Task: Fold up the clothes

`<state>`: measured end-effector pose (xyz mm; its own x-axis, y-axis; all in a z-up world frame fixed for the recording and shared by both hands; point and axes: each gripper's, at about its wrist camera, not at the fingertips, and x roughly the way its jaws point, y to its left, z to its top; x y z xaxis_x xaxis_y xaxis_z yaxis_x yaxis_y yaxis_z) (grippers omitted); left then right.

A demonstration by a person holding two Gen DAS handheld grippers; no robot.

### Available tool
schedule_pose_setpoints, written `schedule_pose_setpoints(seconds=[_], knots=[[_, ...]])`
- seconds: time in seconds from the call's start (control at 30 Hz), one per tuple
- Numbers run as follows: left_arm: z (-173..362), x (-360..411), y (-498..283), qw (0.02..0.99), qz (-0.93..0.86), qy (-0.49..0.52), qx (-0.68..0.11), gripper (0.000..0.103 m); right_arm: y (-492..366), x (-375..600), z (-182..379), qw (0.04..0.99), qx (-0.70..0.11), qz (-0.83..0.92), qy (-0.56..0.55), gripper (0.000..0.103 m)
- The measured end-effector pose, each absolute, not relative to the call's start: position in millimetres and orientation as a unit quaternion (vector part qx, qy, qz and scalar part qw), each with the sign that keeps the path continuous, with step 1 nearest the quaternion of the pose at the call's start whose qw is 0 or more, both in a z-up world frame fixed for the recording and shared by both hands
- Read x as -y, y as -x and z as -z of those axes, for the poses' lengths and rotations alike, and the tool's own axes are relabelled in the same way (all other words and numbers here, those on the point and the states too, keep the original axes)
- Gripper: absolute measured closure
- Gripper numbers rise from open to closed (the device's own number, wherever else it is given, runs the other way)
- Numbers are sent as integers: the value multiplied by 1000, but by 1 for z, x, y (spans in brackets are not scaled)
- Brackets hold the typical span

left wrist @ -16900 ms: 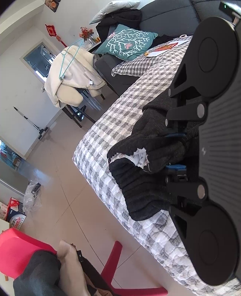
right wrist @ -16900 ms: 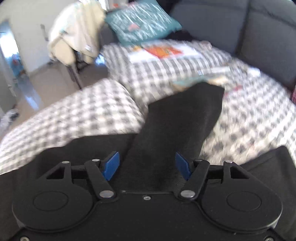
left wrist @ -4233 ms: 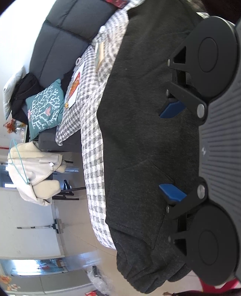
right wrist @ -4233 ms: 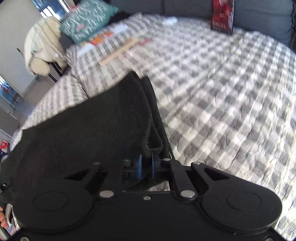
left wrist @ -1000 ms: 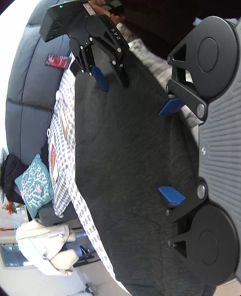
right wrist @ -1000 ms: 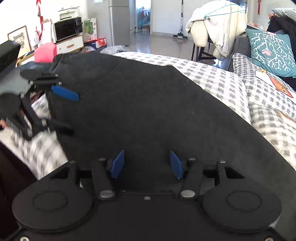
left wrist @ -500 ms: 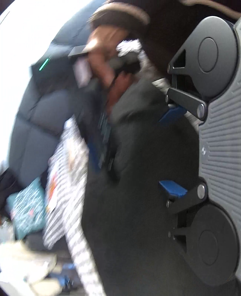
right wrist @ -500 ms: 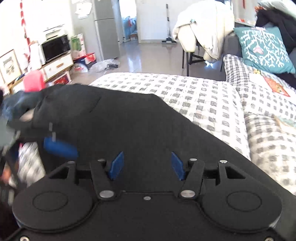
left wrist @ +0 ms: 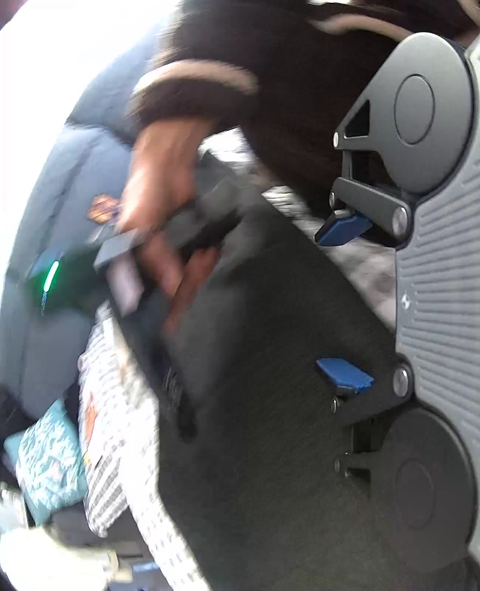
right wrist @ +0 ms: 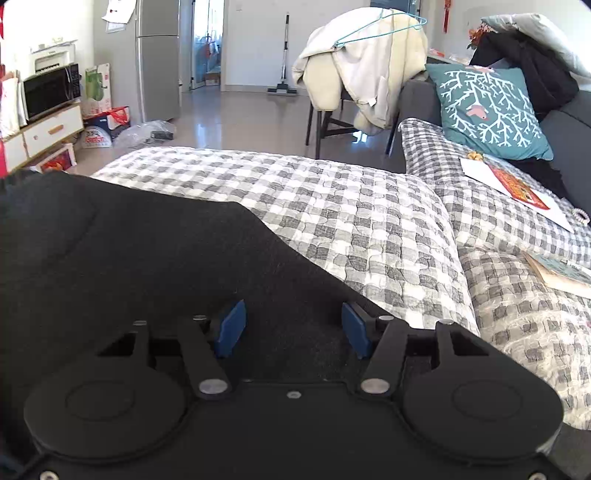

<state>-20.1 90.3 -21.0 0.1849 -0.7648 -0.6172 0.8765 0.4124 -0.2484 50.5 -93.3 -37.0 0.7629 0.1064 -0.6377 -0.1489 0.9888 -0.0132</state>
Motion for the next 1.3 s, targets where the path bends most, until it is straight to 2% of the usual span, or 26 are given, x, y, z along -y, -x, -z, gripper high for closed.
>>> schedule_pose_setpoints(seconds=[0.1,0.27,0.37,0.47,0.7,0.9,1.2,1.3], knots=[[16,-81,13,798,505,-62,-325,37,-30,116,21,935,-349,-67,6,44],[21,-33,20,805,500,-93,-305,74,6,176,16,925,-373,-24,-67,44],[27,-4,32,792,523,-118,-292,83,17,202,21,920,-380,4,-90,44],[41,14,34,774,541,-132,-303,88,22,212,24,918,-384,16,-97,44],[56,31,42,746,574,-157,-299,88,30,189,23,921,-383,-44,-53,45],[56,-1,30,716,596,-146,-334,88,41,179,38,908,-406,-100,25,45],[55,-40,21,705,592,-118,-372,89,91,259,54,891,-451,-50,6,44],[54,-37,25,709,588,-130,-367,89,108,276,57,889,-457,-30,12,50]])
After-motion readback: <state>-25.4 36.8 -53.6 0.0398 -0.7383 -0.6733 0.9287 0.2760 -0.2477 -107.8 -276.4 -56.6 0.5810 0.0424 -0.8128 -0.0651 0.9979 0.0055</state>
